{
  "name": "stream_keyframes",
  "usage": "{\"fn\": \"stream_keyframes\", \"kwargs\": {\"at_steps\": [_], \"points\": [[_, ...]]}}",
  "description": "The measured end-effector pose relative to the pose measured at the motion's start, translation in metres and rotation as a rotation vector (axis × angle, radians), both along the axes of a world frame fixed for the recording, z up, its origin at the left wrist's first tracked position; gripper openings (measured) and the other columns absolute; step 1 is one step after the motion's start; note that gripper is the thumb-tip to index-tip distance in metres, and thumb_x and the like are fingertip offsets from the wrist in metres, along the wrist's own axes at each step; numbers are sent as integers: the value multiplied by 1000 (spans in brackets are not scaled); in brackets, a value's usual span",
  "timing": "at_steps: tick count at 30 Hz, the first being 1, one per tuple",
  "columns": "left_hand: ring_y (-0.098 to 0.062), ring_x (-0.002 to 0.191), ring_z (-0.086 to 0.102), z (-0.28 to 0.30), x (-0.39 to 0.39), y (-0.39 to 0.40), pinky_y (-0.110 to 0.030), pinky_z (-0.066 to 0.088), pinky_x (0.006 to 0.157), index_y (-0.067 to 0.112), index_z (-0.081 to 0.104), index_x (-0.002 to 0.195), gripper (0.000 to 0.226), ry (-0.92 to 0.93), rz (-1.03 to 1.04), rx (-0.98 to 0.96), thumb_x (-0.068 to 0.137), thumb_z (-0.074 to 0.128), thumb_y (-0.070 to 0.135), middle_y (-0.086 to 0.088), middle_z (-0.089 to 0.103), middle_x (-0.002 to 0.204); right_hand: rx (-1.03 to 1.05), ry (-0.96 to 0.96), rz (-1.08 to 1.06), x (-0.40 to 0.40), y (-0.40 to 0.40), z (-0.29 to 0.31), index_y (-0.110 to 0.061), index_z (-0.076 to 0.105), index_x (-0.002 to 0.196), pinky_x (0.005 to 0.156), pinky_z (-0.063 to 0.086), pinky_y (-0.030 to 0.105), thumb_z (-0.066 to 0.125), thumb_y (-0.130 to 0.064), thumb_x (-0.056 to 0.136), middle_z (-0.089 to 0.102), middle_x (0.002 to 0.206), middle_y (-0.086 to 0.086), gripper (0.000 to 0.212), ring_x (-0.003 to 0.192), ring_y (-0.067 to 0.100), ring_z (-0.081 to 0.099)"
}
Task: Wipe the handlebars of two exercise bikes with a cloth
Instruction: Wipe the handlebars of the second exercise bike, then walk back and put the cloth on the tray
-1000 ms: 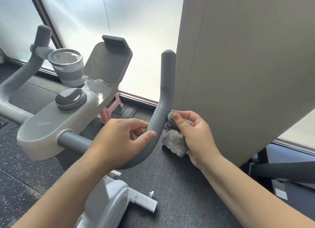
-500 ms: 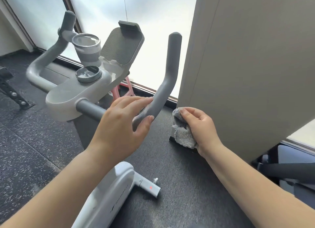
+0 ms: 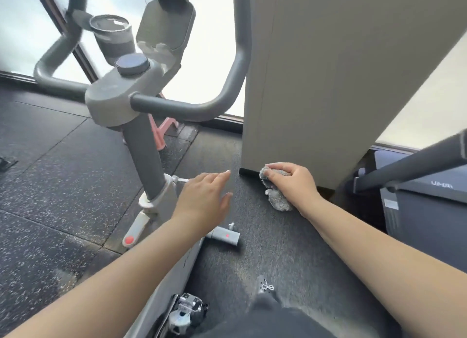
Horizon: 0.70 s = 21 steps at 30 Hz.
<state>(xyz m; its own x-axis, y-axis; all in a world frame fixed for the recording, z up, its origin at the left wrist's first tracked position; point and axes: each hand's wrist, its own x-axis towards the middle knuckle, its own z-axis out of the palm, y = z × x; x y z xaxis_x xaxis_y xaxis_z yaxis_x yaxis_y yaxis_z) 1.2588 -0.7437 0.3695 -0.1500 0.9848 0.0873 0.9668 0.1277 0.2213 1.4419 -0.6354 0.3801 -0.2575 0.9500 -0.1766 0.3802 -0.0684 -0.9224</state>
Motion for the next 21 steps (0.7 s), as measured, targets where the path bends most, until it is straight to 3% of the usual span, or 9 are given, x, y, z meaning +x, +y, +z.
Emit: {"fn": "stream_keyframes", "kwargs": {"at_steps": [3,8,14,21], "points": [[-20,136,38,-27,5,-20,-39,31,110,21,28,148,60,80,-25,-131,94,45,41,3,46,145,33,-109,-4,12,-29,-19,-37,72,80,86,55,34,74,-37,76,72,86,-11,5,85,14,69],[-22,143,27,-55,21,-57,-43,19,116,20,13,152,69,154,-79,-267,95,43,43,1,30,156,65,-351,59,35,-68,-37,-29,74,96,86,50,27,69,-40,79,72,99,-8,21,93,11,64],[-24,146,19,-78,39,-107,-46,12,119,19,13,152,67,209,-88,-364,96,38,43,-1,26,158,70,-549,116,65,-111,-49,-34,71,97,75,53,28,62,-44,82,71,100,-8,20,86,12,65],[-24,147,15,-75,72,-174,-45,4,119,18,13,152,66,250,-49,-347,97,35,47,-1,24,159,173,-667,184,104,-171,-57,-33,70,100,80,52,34,55,-46,88,72,102,-4,23,94,18,64]]}}
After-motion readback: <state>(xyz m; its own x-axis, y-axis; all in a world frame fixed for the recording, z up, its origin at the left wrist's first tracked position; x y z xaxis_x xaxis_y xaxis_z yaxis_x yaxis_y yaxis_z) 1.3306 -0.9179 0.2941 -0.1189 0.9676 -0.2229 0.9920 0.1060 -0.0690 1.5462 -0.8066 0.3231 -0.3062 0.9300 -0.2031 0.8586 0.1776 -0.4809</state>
